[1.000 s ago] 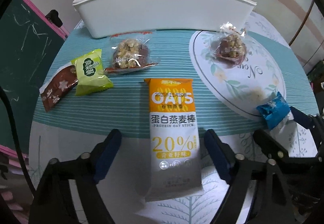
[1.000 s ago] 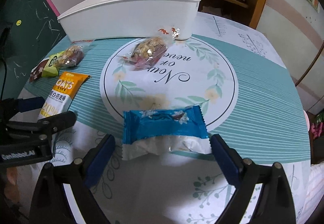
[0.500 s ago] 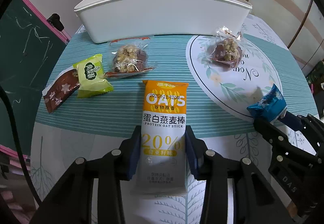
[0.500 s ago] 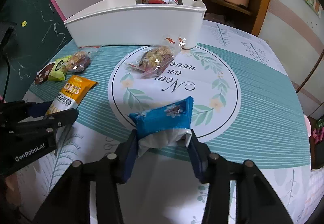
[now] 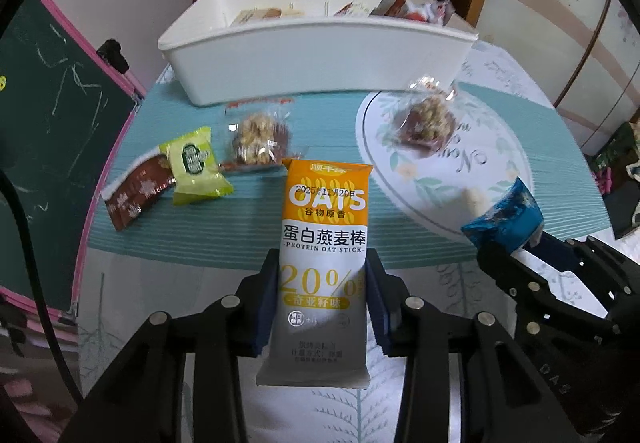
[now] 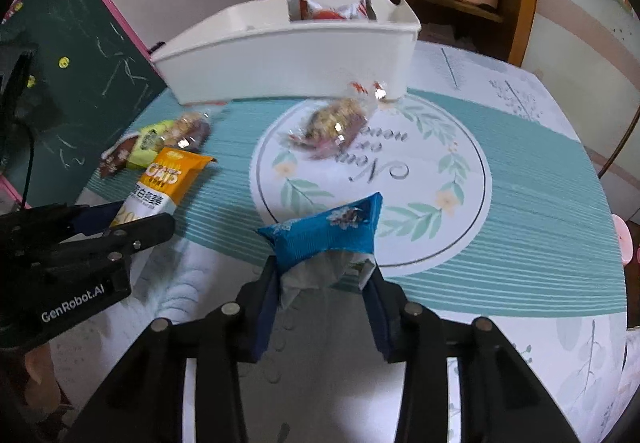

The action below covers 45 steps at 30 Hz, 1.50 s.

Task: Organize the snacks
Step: 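Carry both snacks over the white tray and release them inside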

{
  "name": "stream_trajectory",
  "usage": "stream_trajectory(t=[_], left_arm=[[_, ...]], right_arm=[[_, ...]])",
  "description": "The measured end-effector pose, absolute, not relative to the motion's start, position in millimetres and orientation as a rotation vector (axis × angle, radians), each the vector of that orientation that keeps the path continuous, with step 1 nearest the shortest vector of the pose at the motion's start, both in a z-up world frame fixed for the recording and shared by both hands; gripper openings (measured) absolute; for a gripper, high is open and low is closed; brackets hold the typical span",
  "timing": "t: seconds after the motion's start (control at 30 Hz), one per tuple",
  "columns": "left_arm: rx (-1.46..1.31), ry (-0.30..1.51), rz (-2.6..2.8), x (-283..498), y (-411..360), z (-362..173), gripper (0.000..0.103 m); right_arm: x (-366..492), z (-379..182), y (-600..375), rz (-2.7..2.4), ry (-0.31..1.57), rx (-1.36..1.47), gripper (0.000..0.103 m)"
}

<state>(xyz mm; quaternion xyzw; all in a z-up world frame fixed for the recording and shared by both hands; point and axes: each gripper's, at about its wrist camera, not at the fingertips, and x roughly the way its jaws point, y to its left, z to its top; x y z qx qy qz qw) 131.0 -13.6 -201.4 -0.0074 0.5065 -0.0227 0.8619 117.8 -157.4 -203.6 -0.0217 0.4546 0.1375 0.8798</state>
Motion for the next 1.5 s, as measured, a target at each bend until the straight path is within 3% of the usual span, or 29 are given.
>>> stream_trajectory(t=[0.4,0.87,1.13,1.43,1.5], left_arm=[[-0.035,0.954,-0.091,153,5,-111,0.038],[0.078,0.773,-0.031,231,16,6,0.039],[0.025,0.789,0.0,298,27,8,0.039],[-0.013,0.881,0.005,345,36,-43,0.041],[-0.023,0.918,-0.033,352,35,-54,0.058]], right_arm=[[129,-108,-153,0.353,0.779,-0.038,0.04],[206,17,-134,0.311,0.542,-0.15,0.04],[270,31,-126,0.293,0.582,-0.108,0.04],[333,-17,-110,0.284,0.745,-0.085,0.041],[343,-31,-108,0.296,0.793,-0.08,0.043]])
